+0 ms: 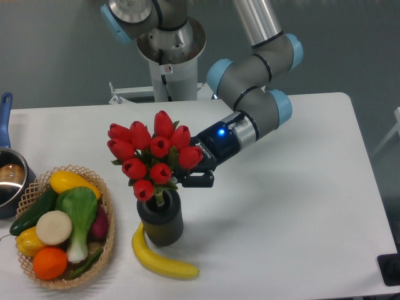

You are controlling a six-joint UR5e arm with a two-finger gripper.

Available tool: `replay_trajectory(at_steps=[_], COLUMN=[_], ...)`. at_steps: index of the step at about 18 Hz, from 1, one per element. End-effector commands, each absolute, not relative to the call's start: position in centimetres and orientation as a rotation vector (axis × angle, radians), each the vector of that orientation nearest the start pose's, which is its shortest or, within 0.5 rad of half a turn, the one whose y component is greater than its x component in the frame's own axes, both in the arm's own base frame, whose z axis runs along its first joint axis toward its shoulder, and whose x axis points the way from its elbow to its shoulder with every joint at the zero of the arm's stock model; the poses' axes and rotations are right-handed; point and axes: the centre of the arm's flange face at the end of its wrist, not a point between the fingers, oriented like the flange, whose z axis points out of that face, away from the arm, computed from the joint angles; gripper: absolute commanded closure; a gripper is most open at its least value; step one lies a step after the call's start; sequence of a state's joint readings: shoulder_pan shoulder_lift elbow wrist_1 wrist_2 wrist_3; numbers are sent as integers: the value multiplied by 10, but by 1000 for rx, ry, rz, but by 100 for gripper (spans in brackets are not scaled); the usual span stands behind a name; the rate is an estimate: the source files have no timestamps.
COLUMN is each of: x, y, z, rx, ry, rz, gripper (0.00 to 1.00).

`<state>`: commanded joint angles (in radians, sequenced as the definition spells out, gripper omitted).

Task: Insert the flowers into the vase
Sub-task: 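Lower the tulip stems down into the black vase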

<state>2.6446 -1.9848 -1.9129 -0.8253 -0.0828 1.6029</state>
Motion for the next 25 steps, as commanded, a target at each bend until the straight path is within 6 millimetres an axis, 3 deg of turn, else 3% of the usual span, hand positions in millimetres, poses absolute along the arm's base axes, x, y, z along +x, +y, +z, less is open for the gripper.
replay_trajectory(at_steps=[3,12,21,25], x=[-378,-382,-380,-381], y=[469,466,463,462], z=[271,243,238,237], rx=[-1450,-1464,-1471,-1472], ry=[384,352,343,339], rz=[-378,-393,-398,-397], gripper=[92,92,91,83])
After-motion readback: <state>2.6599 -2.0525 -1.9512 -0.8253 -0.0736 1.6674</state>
